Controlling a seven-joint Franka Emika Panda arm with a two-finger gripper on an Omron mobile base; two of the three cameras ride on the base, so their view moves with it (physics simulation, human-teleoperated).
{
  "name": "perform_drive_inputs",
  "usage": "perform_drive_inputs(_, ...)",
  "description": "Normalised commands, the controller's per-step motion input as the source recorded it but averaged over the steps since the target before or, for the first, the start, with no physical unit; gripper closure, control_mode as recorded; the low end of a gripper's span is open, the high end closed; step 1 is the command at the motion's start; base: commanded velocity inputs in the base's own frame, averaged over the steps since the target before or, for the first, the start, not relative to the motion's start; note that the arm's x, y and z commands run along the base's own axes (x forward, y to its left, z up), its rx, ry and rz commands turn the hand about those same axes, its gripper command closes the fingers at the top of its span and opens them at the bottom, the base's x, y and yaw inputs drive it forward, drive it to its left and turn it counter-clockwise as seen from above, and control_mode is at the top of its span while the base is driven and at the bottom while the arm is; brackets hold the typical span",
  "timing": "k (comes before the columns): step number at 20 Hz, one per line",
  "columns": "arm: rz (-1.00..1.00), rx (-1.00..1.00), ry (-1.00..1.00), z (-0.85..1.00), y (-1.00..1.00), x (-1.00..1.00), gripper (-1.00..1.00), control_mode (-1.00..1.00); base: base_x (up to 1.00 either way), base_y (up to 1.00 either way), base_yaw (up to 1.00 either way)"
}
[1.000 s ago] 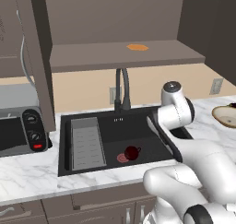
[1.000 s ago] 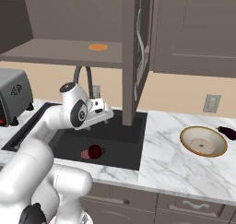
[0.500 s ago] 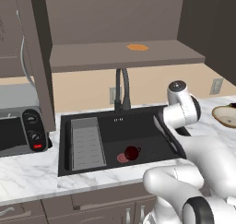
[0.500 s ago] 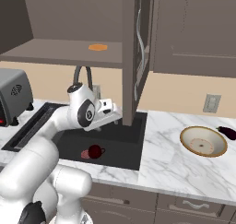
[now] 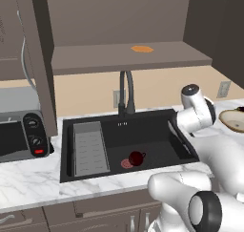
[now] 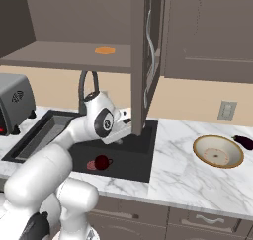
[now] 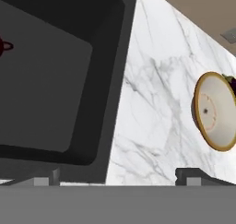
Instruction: Pick the mug and place it in the sink. Pick the bowl and place it in the open cabinet and then close the cabinet.
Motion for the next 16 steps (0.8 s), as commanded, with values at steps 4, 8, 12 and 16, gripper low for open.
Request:
perform_drive_inputs(4,-0.01,-0.02,0.04,0.00,-0.41,0.00,-1.00,-1.00,0.00,0.00,0.00)
perform_drive_inputs(8,0.00,-0.16,-0.03,0.00,-0.22,0.00,-1.00,-1.00,0.00,0.00,0.00)
perform_drive_inputs(12,0.00,-0.06,0.00,0.00,-0.38,0.06,-1.00,-1.00,0.00,0.00,0.00)
perform_drive_inputs(16,0.00,0.00,0.01,0.00,-0.44,0.07,-1.00,-1.00,0.00,0.00,0.00)
